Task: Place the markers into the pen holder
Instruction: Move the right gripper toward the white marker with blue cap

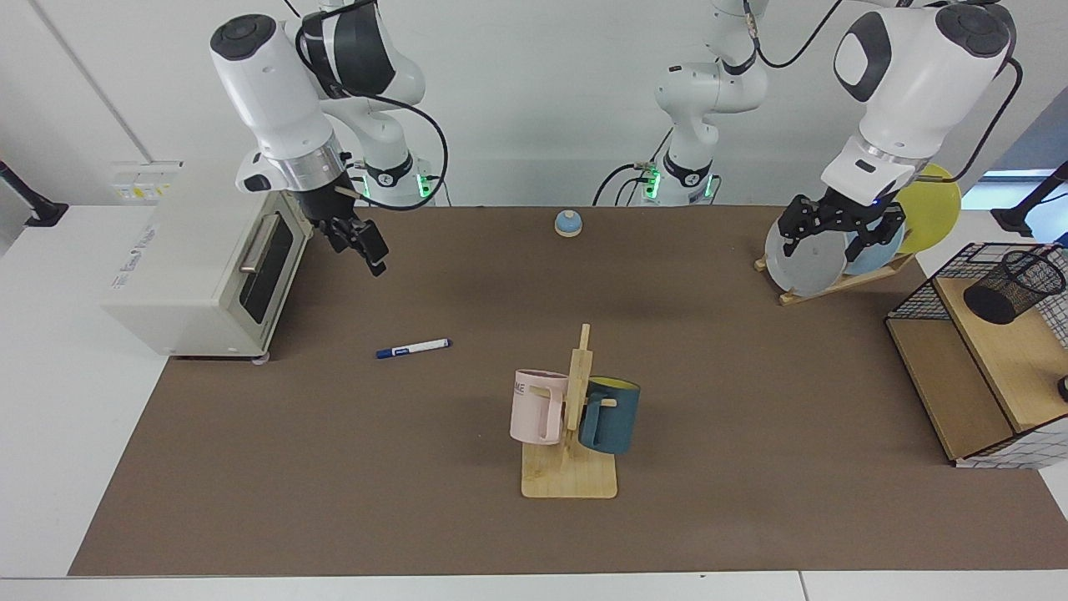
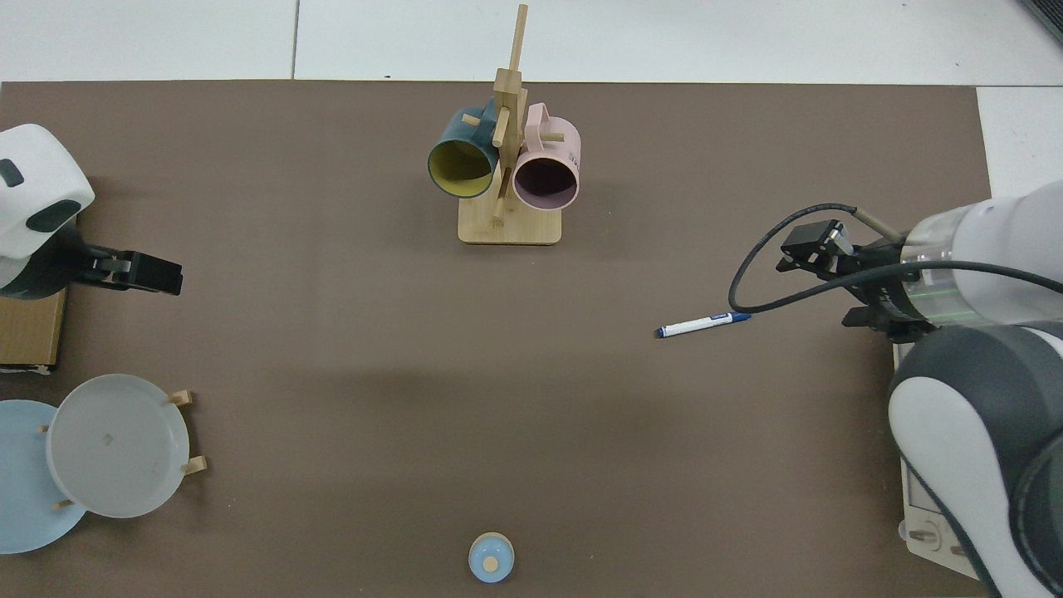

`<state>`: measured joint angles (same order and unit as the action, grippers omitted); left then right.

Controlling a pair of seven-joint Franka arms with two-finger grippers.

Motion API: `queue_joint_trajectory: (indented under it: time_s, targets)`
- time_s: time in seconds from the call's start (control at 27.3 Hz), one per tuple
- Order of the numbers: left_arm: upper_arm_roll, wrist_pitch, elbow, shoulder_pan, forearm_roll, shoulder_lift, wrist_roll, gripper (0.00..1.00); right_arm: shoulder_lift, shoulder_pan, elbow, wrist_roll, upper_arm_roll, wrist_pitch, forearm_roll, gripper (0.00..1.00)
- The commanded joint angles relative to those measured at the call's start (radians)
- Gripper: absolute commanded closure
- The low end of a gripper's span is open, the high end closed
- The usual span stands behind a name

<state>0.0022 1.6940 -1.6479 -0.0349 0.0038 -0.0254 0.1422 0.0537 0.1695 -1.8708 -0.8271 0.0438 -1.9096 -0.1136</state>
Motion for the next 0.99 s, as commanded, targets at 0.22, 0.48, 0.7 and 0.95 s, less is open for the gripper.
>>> queue_joint_trajectory:
  time_s: [0.22, 0.48, 0.7, 0.95]
  targets:
    - [-0.001, 0.019, -0.021, 0.003, 0.027, 0.005, 0.112, 0.00, -0.149, -0.008, -0.097, -0.406, 0.002, -0.200, -0.090, 0.00]
    - [0.004, 0.021, -0.059, 0.006, 0.027, 0.027, 0.166, 0.00, -0.209, -0.010, -0.126, -0.466, 0.001, -0.246, -0.107, 0.00]
    - [0.012, 0.022, -0.066, 0.006, 0.025, 0.033, 0.200, 0.00, -0.264, -0.013, -0.139, -0.454, 0.002, -0.253, -0.136, 0.00]
    - [0.015, 0.030, -0.093, 0.006, 0.022, 0.047, 0.204, 0.00, -0.316, -0.028, -0.145, -0.455, 0.002, -0.299, -0.139, 0.00]
